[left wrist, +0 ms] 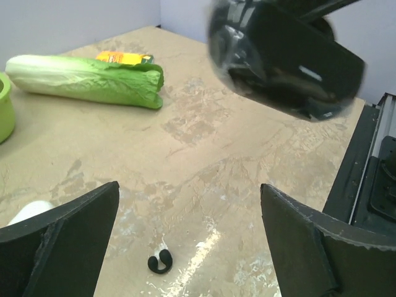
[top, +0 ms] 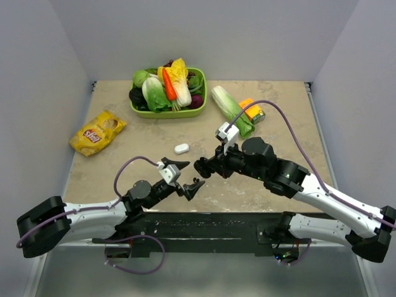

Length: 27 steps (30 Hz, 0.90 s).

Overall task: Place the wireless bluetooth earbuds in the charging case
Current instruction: Adjust the charging case.

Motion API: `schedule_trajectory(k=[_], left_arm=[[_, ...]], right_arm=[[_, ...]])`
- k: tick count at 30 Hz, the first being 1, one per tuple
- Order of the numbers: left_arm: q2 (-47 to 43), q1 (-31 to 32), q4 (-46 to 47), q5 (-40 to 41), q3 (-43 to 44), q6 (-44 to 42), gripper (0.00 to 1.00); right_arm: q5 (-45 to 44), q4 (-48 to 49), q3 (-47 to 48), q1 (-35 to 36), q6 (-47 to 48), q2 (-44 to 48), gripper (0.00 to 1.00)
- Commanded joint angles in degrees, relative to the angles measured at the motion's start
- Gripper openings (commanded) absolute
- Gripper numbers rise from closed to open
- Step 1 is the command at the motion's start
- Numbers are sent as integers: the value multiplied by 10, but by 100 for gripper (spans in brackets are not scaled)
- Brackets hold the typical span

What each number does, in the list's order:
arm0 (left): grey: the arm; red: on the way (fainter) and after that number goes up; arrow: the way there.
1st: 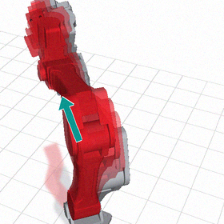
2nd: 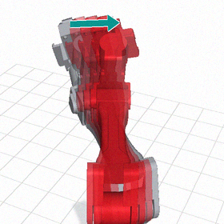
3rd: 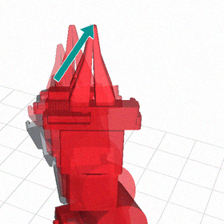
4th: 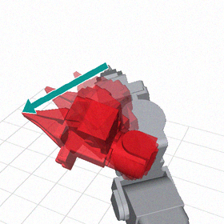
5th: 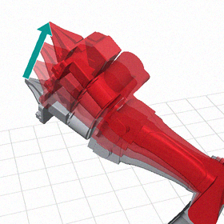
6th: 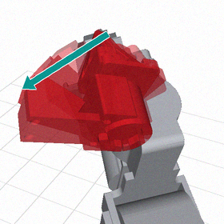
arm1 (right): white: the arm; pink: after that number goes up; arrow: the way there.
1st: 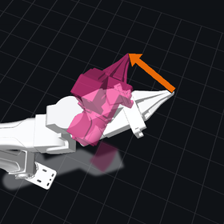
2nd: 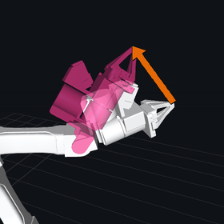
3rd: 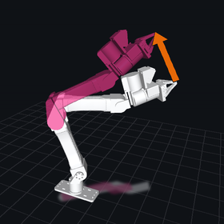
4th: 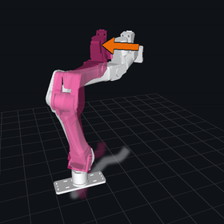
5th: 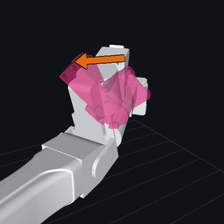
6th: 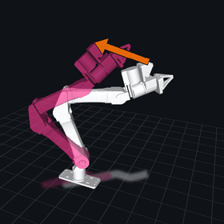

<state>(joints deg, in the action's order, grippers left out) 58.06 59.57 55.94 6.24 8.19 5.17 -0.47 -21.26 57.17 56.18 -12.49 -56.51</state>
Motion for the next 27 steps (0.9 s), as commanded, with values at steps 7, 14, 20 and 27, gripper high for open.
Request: schedule_trajectory(k=[7,14,20,27], left_arm=[[-47,-46,-54,-297,59,103,100],[11,-53,-25,-439,104,135,100],[-4,-66,-15,-432,107,139,94],[12,-78,27,-433,104,161,76]], right_arm=[[-41,-8,-7,57,174,94,0],[-47,-70,25,79,196,66,0],[-13,-73,19,104,197,65,0],[-10,-63,10,110,188,56,0]])
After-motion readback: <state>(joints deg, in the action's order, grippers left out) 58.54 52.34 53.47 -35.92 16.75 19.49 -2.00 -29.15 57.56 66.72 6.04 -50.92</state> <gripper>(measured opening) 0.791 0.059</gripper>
